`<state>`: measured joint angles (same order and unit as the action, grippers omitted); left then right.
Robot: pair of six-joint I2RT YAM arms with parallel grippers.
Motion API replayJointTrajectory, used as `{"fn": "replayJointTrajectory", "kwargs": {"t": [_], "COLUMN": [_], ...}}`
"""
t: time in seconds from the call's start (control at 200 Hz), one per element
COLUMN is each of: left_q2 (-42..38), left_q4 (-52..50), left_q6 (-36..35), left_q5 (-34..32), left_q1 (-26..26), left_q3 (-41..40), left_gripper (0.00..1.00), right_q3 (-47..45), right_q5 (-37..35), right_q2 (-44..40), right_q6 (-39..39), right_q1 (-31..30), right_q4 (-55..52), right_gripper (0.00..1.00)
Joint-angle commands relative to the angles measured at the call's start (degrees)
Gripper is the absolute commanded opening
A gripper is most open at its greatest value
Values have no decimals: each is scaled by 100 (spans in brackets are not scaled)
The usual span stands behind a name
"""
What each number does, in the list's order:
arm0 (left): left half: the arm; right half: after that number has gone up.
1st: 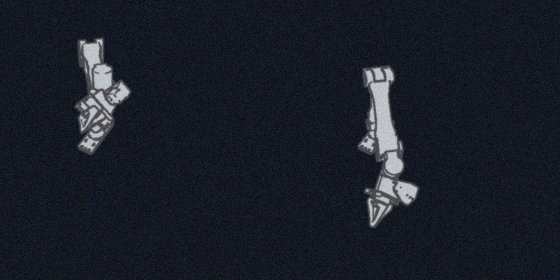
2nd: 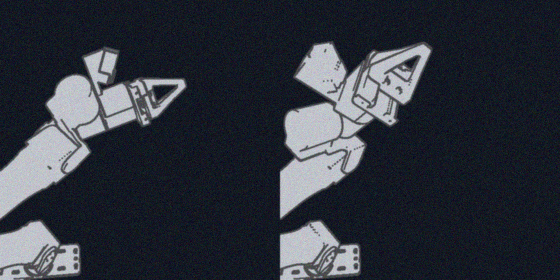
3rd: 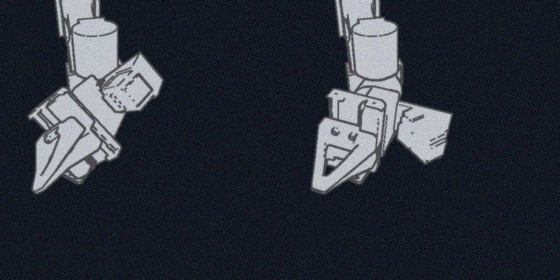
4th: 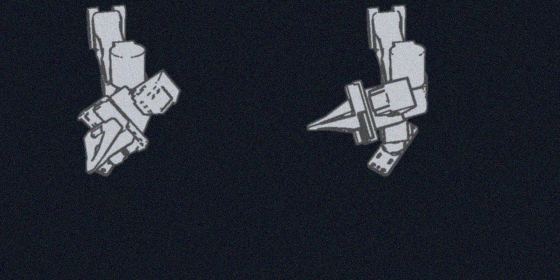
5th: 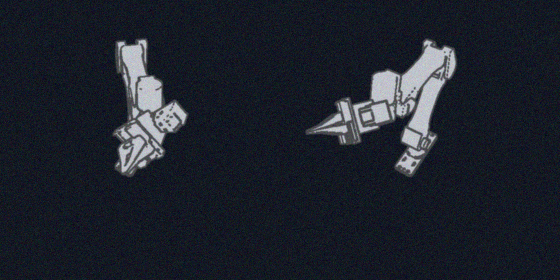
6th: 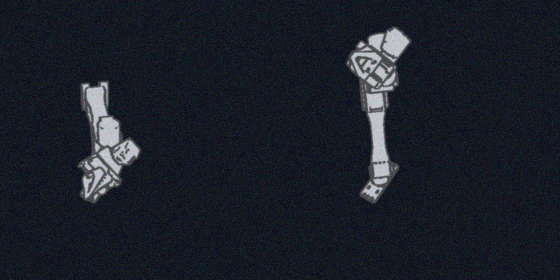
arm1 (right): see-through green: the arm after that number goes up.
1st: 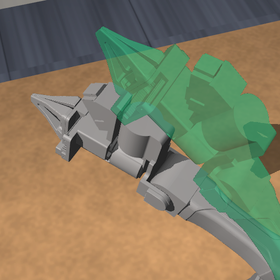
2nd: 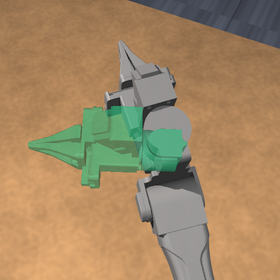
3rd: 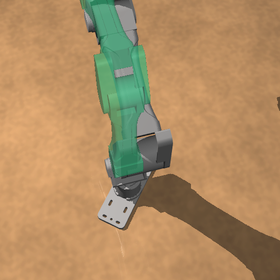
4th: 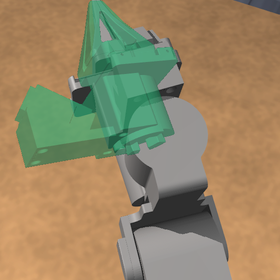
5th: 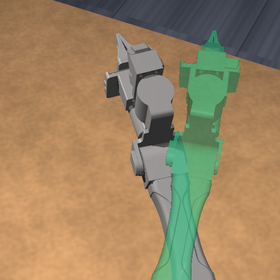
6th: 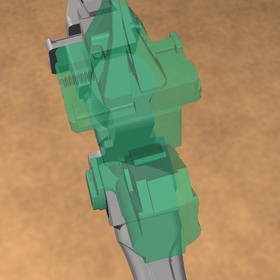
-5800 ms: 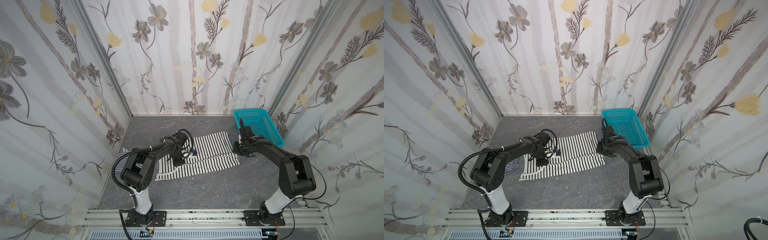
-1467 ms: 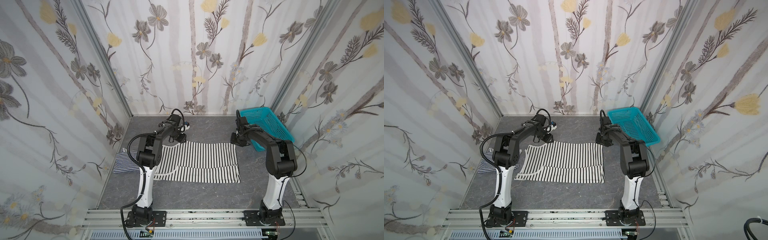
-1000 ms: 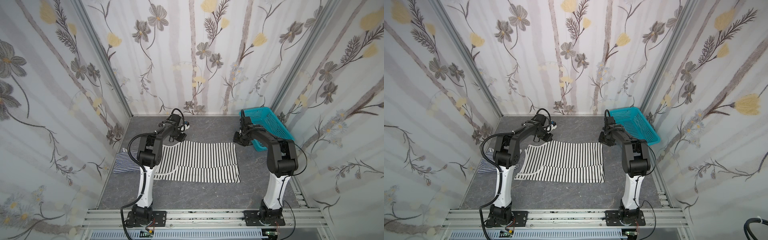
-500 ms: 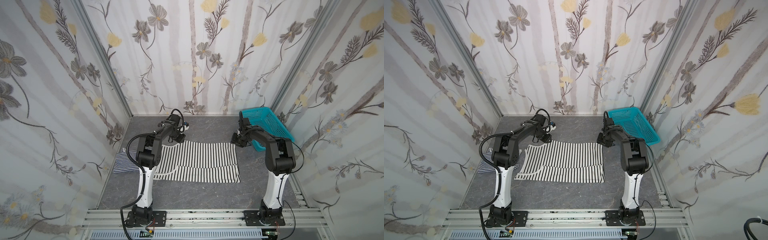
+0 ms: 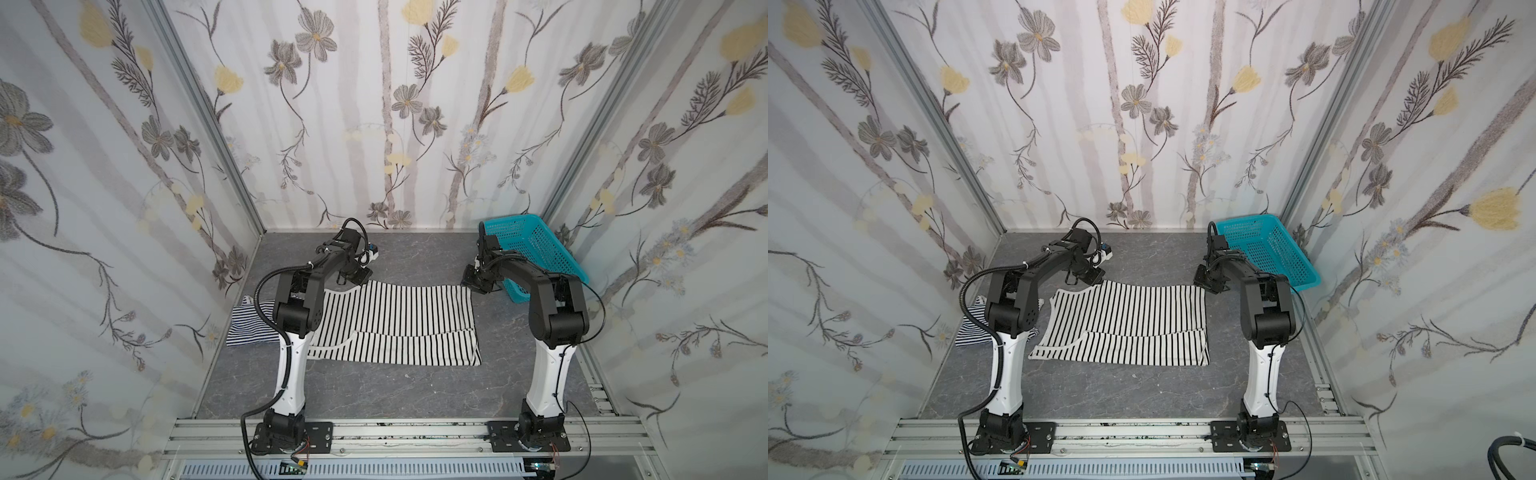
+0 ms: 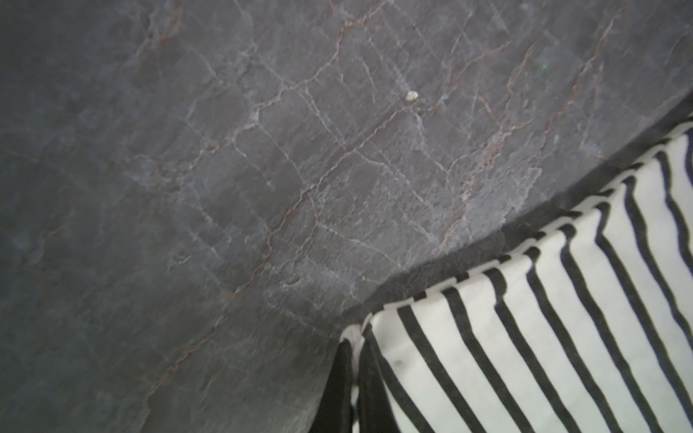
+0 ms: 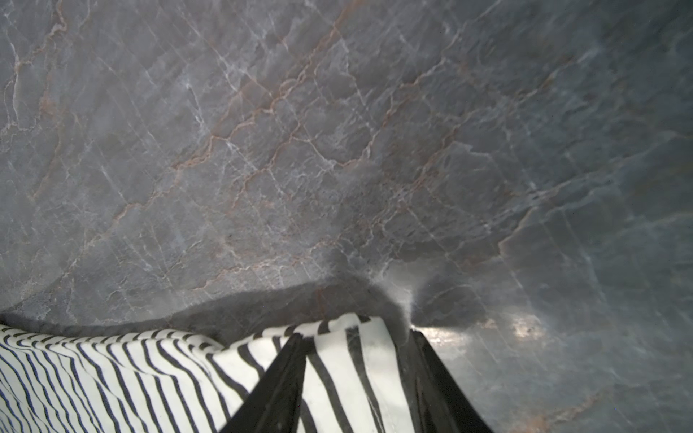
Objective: Fold and stack tank tops
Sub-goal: Fold the tank top at the center of the table.
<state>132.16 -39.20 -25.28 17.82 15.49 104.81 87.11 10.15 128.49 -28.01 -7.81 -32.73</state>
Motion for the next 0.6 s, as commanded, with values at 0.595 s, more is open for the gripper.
{"fn": "replayJointTrajectory", "kwargs": {"t": [0.595], "left_q2": [-24], "left_q4": [-55], "left_q6": [137], "left_q5": [24], "left_q1": [-108], "left_q3": [57], "left_gripper": [0], "right_q3": [199], "right_q5": [-289], "right_q2": [142], "right_q6": [281], "right_q1": [-72], "right_q4": [-214], "right_gripper": [32]}}
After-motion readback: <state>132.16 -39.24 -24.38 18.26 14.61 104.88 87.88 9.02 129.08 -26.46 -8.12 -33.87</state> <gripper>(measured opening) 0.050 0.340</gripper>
